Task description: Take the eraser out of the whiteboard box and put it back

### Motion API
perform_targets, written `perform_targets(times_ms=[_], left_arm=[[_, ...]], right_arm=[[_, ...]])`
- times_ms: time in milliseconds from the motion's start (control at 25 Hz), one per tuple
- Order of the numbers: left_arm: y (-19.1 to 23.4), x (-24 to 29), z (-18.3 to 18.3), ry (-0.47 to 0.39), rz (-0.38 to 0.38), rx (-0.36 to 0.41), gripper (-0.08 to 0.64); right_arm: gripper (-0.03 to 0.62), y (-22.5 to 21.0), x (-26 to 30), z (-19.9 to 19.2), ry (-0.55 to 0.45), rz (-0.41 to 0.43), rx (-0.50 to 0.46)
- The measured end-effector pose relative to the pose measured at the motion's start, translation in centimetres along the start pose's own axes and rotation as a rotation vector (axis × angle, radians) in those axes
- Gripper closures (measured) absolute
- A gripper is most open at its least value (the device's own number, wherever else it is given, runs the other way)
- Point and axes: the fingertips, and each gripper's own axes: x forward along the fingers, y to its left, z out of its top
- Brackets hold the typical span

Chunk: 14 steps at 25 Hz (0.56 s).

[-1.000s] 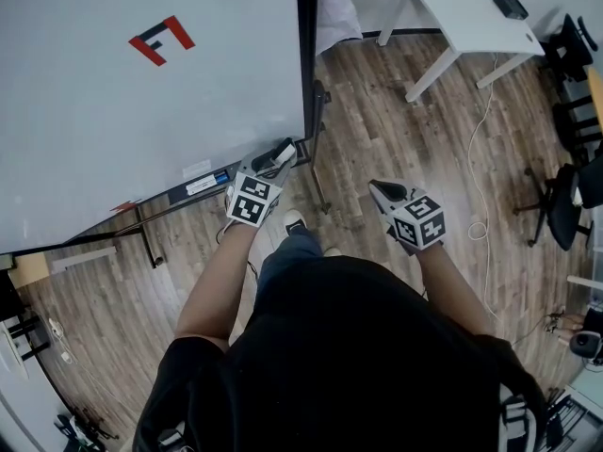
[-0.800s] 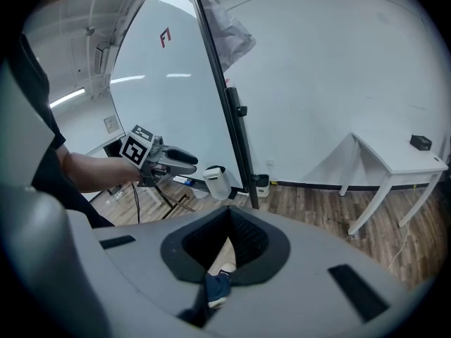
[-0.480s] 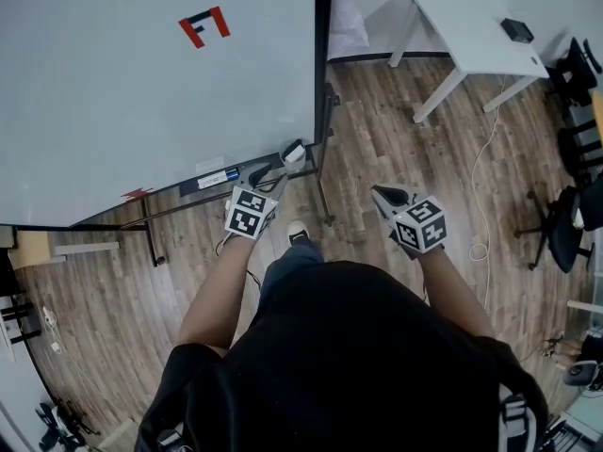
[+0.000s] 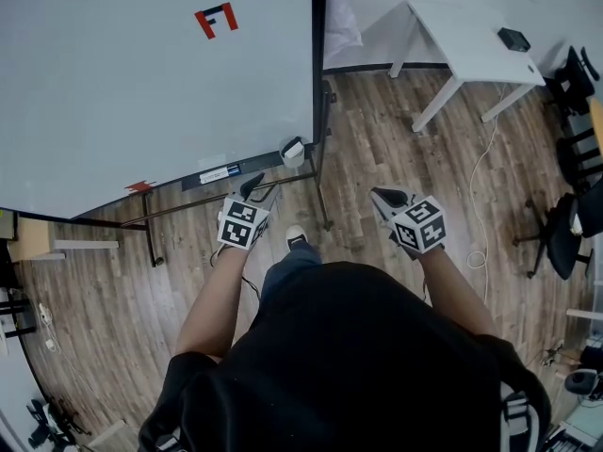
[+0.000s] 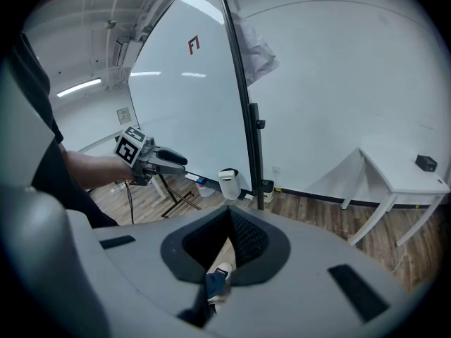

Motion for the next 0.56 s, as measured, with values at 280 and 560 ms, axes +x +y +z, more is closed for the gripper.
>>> perform_targets(times_ms=[280,560], left_arm=[[-1.6,-2.1,-0.7,-0.011,0.021,-0.011,0.399],[-2.9,-3.4,-2.1,-0.006,0.029,-0.02,0.399]], right_arm=[[0.597,1.3,-1.0,-0.1,-0.015,0.012,-0.026],[0.597,2.4,-1.8,-1.3,-0.012,0.018,-0.023]])
